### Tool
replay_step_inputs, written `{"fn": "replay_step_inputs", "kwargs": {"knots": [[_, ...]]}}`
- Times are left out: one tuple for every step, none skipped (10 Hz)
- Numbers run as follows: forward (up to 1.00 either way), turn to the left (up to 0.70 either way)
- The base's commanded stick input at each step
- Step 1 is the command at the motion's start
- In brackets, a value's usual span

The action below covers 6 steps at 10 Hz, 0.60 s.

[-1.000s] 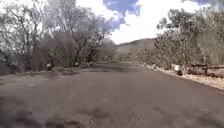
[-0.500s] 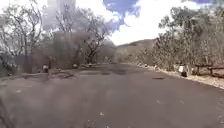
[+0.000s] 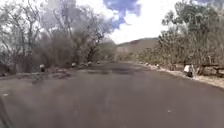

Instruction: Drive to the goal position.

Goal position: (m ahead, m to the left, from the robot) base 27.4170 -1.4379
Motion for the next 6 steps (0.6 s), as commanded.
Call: {"fn": "replay_step_inputs", "kwargs": {"knots": [[0.70,0.00],[0.70,0.00],[0.70,0.00],[0.70,0.00],[0.70,0.00],[0.70,0.00]]}}
